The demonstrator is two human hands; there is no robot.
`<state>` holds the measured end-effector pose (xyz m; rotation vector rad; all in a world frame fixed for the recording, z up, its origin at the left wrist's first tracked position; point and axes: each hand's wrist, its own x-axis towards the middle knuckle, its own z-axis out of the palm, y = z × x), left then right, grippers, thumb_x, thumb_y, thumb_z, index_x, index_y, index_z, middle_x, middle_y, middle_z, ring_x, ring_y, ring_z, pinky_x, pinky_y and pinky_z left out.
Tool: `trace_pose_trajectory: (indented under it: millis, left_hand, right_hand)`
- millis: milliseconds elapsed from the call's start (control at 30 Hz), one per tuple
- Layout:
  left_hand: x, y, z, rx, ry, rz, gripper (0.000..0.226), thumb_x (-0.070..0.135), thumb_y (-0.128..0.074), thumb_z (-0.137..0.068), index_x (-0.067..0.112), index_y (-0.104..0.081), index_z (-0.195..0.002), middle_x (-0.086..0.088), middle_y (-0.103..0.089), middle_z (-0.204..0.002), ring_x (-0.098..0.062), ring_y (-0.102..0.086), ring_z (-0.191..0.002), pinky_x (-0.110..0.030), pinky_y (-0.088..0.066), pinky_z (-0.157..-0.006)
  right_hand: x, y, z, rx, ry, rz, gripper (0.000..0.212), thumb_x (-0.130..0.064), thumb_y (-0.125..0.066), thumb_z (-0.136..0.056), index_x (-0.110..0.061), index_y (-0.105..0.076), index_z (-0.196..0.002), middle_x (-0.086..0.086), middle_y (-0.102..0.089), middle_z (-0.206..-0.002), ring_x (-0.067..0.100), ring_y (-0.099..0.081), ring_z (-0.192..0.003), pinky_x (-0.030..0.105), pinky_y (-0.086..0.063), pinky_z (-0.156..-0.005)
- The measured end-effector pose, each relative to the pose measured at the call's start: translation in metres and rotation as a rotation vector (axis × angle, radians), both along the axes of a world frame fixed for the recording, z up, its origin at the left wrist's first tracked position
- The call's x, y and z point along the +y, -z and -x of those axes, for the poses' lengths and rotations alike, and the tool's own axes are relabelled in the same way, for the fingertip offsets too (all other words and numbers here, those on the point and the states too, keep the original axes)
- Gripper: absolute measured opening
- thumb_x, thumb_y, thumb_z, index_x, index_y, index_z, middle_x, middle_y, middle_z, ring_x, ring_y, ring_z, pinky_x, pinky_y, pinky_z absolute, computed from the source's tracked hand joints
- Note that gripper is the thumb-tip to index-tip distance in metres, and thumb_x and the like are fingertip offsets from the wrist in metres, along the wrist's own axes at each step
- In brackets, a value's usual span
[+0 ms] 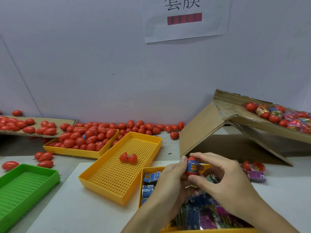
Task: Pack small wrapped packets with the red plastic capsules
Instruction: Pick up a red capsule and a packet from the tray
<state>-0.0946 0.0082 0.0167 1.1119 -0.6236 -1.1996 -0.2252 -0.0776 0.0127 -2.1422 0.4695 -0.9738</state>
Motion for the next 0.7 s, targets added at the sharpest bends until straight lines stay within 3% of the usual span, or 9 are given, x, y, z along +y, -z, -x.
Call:
trace_pose_trajectory:
  millis: [67,133,233,300,467,700]
  left_hand:
    - [-0.0011,-0.0005,0.0002,-0.048,-0.028,-0.006,0.043,0.043,-0.054,-0.096,0.003,-0.062,-0.111,-0.011,-0.074,-0.081,-0.021,-0.070,-0.071,-0.028,-0.056,-0.060]
    - [-0.0018,-0.0004,-0.0010,-0.176,-0.117,0.022,0.041,0.043,-0.061,-0.090,0.008,-0.062,-0.110,-0.001,-0.074,-0.075,-0.018,-0.070,-0.070,-0.028,-0.058,-0.061]
    - [-0.0021,0.0031,-0.0030,-0.304,-0.167,0.080,0.034,0.037,-0.069,-0.086,0.010,-0.067,-0.107,-0.004,-0.074,-0.091,-0.015,-0.071,-0.074,-0.028,-0.059,-0.064]
    - [-0.0021,0.0031,-0.0033,-0.232,-0.146,0.090,0.024,0.025,-0.064,-0.094,0.005,-0.070,-0.105,-0.013,-0.074,-0.096,-0.018,-0.072,-0.077,-0.028,-0.059,-0.067]
    - [-0.0009,-0.0014,-0.0026,0.138,-0.086,0.112,0.029,0.015,-0.055,-0.098,-0.009,-0.067,-0.109,-0.023,-0.072,-0.094,-0.026,-0.070,-0.079,-0.032,-0.059,-0.073]
    - [-0.0002,-0.0021,-0.0033,0.215,-0.075,0.095,0.030,0.015,-0.058,-0.095,-0.008,-0.063,-0.113,-0.024,-0.071,-0.093,-0.025,-0.071,-0.078,-0.030,-0.059,-0.067]
  right_hand:
    - [0.0000,-0.0002,-0.0007,-0.007,0.046,0.033,0.049,-0.056,-0.068,-0.071,-0.044,-0.065,-0.118,-0.025,-0.068,-0.109,0.004,-0.066,-0.104,0.025,-0.058,-0.079]
    - [-0.0003,-0.0020,-0.0004,-0.014,0.090,0.087,0.041,-0.060,-0.063,-0.071,-0.052,-0.062,-0.111,-0.028,-0.066,-0.106,0.000,-0.066,-0.100,0.020,-0.056,-0.074]
    - [0.0009,-0.0045,-0.0017,0.002,0.118,0.140,0.030,-0.064,-0.059,-0.073,-0.059,-0.057,-0.102,-0.027,-0.065,-0.104,0.000,-0.064,-0.098,0.018,-0.054,-0.073]
    - [0.0018,-0.0033,-0.0026,0.009,0.121,0.149,0.034,-0.063,-0.060,-0.073,-0.057,-0.057,-0.106,-0.027,-0.063,-0.106,0.000,-0.063,-0.098,0.016,-0.052,-0.071]
    - [0.0023,-0.0013,-0.0024,-0.017,0.128,0.111,0.055,-0.057,-0.066,-0.072,-0.034,-0.067,-0.123,-0.023,-0.061,-0.108,0.004,-0.062,-0.104,0.015,-0.050,-0.072]
    - [0.0053,-0.0025,-0.0032,-0.021,0.140,0.110,0.052,-0.054,-0.067,-0.073,-0.034,-0.067,-0.121,-0.022,-0.061,-0.106,0.005,-0.061,-0.100,0.011,-0.047,-0.067]
